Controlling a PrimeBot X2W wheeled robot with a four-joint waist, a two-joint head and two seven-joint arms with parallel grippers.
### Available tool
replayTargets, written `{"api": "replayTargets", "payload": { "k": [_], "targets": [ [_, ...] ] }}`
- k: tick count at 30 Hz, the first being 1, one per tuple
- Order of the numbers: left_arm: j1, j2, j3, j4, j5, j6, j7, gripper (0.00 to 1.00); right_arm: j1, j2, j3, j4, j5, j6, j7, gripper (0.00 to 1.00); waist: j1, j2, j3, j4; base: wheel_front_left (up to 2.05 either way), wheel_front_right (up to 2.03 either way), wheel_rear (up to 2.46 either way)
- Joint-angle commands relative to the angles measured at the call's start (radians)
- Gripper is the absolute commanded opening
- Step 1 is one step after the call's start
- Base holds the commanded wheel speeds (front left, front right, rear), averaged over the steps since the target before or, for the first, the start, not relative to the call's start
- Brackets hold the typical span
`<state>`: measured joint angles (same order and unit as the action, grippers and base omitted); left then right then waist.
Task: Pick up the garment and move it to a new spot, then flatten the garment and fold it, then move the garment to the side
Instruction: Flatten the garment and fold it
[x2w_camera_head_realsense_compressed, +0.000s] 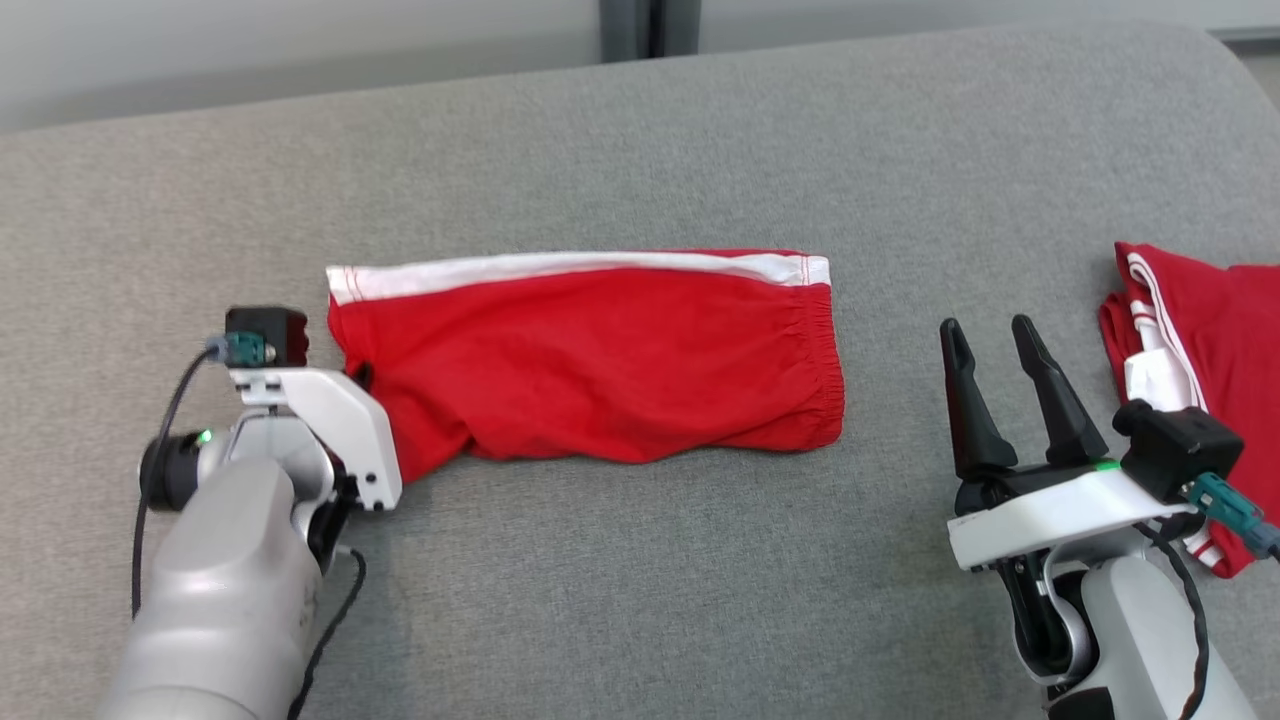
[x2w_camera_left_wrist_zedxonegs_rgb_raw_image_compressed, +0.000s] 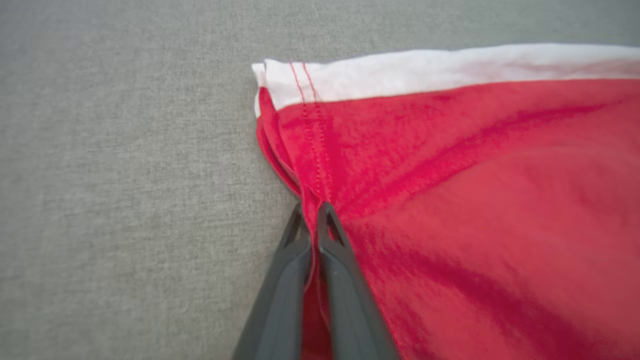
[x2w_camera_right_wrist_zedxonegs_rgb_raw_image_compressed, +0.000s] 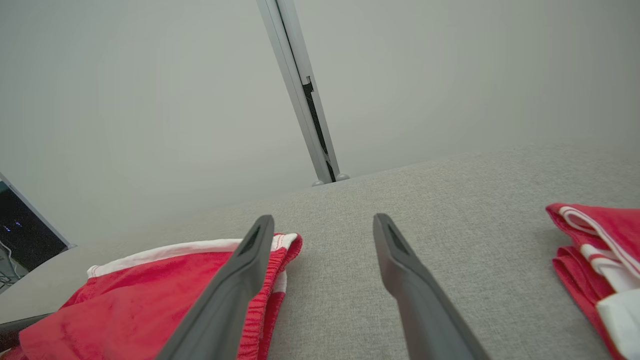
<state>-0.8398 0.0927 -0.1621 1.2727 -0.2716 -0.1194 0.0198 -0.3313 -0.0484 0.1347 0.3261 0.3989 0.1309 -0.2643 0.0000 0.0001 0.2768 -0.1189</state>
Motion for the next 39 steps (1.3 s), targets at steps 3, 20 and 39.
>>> {"api": "replayTargets", "payload": {
  "k": [3,20,39],
  "targets": [
    [0.095,0.000,0.005,0.027,-0.015,0.003,-0.009,0.00,0.025,-0.005,-0.008,0.011,-0.014,0.000,0.001,1.00,0.0000,-0.0001,-0.055,0.030,0.00,0.00,0.00],
    [0.272,-0.016,-0.026,-0.115,0.016,0.126,-0.284,1.00,0.098,-0.006,-0.035,0.051,-0.059,0.000,0.001,1.00,0.0000,-0.0001,-0.160,0.073,0.00,0.00,0.00],
    [0.718,-0.026,0.064,-0.754,0.124,0.192,-0.286,1.00,0.168,-0.006,-0.018,0.099,-0.078,0.000,0.001,1.00,0.0000,-0.0001,-0.251,0.118,0.00,0.00,0.00]
  ]
}}
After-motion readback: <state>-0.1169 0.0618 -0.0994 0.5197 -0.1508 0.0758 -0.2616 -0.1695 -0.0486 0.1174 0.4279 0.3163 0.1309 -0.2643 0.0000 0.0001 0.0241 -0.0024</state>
